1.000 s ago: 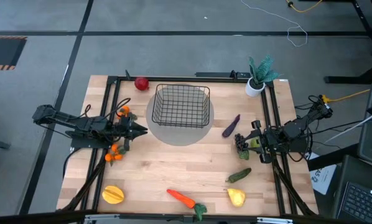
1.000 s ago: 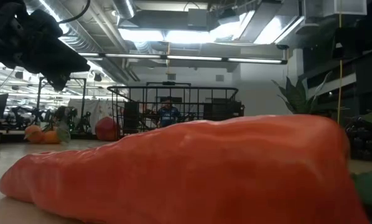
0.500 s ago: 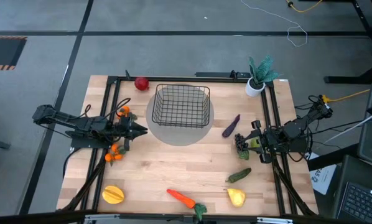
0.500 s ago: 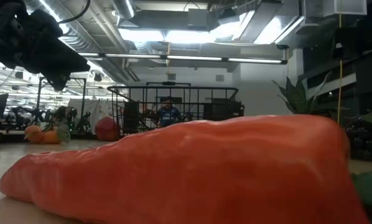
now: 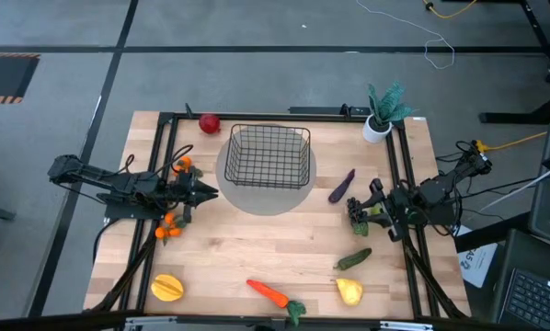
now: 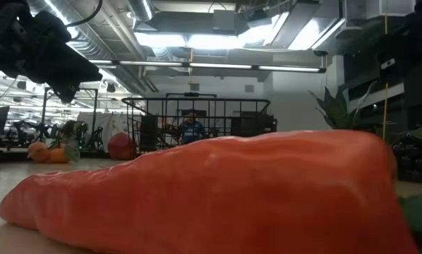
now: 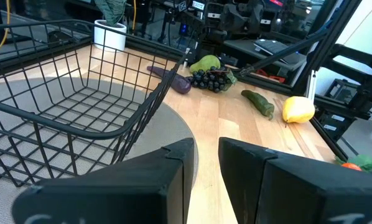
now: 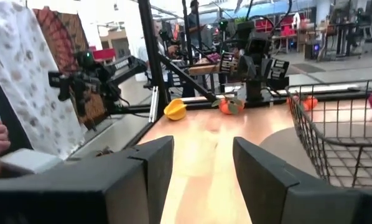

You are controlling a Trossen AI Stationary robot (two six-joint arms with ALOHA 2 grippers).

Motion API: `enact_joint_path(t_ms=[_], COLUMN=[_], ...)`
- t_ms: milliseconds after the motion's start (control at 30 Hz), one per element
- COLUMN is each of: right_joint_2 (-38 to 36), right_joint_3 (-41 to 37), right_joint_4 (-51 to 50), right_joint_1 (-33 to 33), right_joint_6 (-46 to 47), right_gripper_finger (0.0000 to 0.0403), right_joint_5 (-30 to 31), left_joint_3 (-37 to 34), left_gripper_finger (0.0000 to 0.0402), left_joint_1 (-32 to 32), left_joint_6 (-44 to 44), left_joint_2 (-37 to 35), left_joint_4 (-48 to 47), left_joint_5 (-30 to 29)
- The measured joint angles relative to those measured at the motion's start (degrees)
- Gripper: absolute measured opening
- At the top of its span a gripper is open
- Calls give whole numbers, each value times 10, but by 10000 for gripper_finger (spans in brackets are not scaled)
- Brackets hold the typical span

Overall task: Build produce basket
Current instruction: Put the black grapes into the black wire basket

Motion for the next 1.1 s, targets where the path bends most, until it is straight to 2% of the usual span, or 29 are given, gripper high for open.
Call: enact_joint_path(t_ms=[333, 467, 667, 800, 933, 1100], right_joint_2=[0, 0, 0, 0, 0, 0], right_joint_3=[0, 0, 0, 0, 0, -7], right_joint_4=[0, -1, -14, -14, -12, 16], right_joint_1=[0, 0, 0, 0, 0, 0], right_joint_6=[194, 196, 221, 181, 159, 180], right_gripper_finger=[165, 165, 165, 165, 165, 165], right_joint_5=[0, -1, -39, -39, -8, 86], left_joint_3=[0, 0, 0, 0, 0, 0], left_gripper_finger=[64, 64, 64, 64, 64, 64], left_joint_1=[0, 0, 0, 0, 0, 0], left_joint_6=[0, 0, 0, 0, 26, 50], left_joint_2=[0, 0, 0, 0, 0, 0], left_joint_4=[0, 0, 0, 0, 0, 0], left_joint_5=[0, 0, 0, 0, -1, -1])
